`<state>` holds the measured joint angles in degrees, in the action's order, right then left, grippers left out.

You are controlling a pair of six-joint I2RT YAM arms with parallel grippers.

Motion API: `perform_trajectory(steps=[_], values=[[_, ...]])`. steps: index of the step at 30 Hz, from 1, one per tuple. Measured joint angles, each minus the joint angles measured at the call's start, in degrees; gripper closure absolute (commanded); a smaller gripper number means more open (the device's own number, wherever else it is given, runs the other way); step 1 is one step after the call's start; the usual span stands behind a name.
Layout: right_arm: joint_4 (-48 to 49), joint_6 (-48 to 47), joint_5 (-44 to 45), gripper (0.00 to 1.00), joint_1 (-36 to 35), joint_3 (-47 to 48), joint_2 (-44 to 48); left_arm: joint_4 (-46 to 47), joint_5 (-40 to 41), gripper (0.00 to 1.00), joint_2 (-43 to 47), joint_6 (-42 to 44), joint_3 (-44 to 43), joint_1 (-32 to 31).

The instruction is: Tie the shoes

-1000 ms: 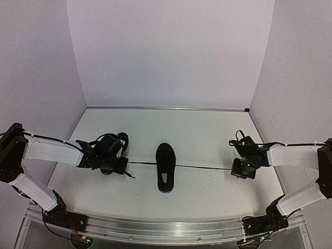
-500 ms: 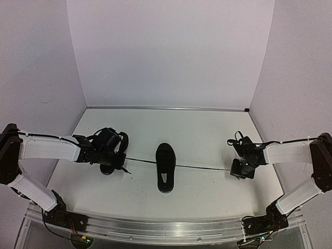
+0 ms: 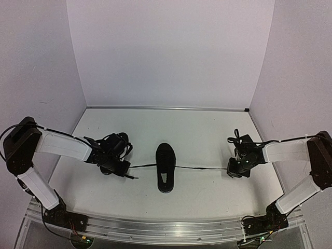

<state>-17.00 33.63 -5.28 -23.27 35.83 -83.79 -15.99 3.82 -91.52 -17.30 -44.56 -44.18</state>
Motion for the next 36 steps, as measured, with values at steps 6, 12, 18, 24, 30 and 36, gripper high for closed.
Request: perform_trajectory(steps=[6, 12, 18, 24, 30, 36], values=[[0.68, -1.56, -3.97, 0.46, 0.00, -0.03, 0.69, -0.33, -2.38, 0.61, -0.71, 0.85, -0.11, 0.00], [-1.55, -0.82, -5.33, 0.21, 0.00, -1.10, 8.40, -4.31, -1.53, 0.47, 3.49, 1.04, -0.14, 0.00], [-3.89, -1.32, -5.44, 0.02, 0.00, -1.05, 17.39, -8.30, -0.36, 0.31, 10.09, 3.12, -1.49, 0.11], [-8.84, -1.87, -4.22, 0.02, 0.00, -0.61, 21.23, -8.83, -2.88, 0.32, 10.68, 8.91, -3.83, 0.09], [-11.38, -1.52, -4.58, 0.02, 0.00, 0.08, 27.90, -5.67, -6.43, 0.45, 7.16, 20.64, -5.31, -4.26], [-11.42, -1.93, -6.33, 0.02, 0.00, 1.11, 27.98, -1.15, -8.62, 0.52, 2.78, 35.16, -5.77, -9.00]])
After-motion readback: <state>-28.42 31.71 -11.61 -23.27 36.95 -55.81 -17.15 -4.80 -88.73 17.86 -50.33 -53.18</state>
